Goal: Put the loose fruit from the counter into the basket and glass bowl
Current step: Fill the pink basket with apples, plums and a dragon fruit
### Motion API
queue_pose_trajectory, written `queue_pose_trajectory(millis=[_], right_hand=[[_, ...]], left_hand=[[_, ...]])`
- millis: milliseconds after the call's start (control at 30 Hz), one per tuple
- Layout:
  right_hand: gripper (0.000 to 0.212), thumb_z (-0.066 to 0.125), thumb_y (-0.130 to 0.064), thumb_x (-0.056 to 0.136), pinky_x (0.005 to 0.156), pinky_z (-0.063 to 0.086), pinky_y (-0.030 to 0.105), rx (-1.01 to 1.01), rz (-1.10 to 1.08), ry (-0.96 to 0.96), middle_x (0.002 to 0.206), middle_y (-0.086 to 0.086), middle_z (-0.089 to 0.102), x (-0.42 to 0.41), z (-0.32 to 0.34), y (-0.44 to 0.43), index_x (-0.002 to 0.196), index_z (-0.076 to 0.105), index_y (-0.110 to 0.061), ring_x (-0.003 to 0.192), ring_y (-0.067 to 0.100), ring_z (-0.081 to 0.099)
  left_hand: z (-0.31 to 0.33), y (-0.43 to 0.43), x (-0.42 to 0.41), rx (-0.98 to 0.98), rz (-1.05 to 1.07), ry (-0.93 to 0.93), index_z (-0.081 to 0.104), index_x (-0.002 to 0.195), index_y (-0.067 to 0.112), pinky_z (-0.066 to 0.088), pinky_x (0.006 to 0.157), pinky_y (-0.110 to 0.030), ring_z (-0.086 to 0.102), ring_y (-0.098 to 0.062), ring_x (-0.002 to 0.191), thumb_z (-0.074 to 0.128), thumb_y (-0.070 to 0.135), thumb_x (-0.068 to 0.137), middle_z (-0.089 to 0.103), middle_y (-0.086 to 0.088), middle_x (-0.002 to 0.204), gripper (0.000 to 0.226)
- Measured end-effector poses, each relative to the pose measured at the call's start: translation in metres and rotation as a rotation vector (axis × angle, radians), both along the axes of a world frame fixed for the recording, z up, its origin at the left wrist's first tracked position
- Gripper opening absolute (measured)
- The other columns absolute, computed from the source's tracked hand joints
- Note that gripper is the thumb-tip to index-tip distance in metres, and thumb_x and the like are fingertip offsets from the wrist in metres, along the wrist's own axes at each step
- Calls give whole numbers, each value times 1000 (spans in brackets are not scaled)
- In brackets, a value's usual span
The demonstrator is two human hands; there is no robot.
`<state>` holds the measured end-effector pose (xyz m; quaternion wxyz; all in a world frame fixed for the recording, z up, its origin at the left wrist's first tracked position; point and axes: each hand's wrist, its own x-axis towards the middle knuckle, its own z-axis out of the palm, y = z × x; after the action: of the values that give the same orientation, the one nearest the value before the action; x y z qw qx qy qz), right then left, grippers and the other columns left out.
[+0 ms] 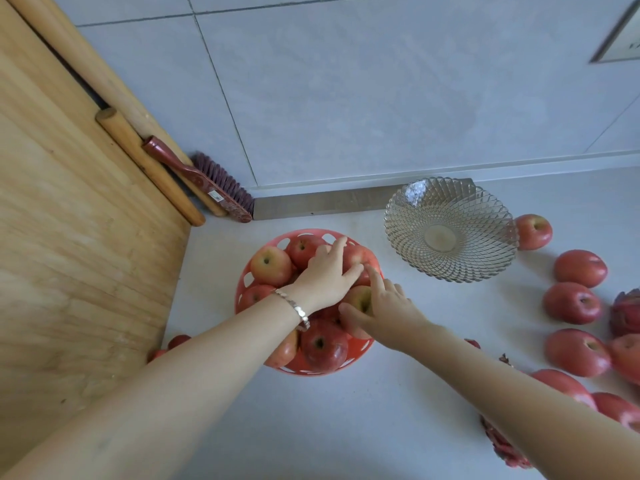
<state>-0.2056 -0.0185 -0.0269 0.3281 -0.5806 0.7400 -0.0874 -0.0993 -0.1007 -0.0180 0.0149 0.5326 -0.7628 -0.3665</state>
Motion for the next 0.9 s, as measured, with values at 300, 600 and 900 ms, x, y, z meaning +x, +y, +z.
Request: queue_pose_trajectory(millis=[300, 600, 900], right_hand=[[37, 59, -37, 86, 92, 46, 29, -6, -90, -47, 96, -7, 60, -87, 43, 45, 120, 55, -23, 88, 13, 58], [94, 53, -77, 65, 81, 52, 36, 357, -371, 255, 118, 10, 59, -147, -5, 150, 134, 36, -14, 103, 27, 59], [86, 65, -55, 67, 67, 49, 30, 403, -446, 451, 118, 15, 40, -102, -50, 153, 132, 29, -13, 105, 34, 52]], left_hand=[[44, 62, 2, -396, -272, -21, 60, 97, 20, 47, 71, -32, 60, -21, 93, 50, 32, 89, 61, 5, 96, 17], [27, 100, -39, -295, -391, 25, 65, 92, 17, 50, 76, -32, 63, -20, 83, 51, 31, 85, 57, 5, 77, 21], [22, 111, -43, -243, -391, -2, 63, 96, 19, 43, 74, -24, 50, -11, 75, 53, 25, 89, 49, 9, 75, 14]])
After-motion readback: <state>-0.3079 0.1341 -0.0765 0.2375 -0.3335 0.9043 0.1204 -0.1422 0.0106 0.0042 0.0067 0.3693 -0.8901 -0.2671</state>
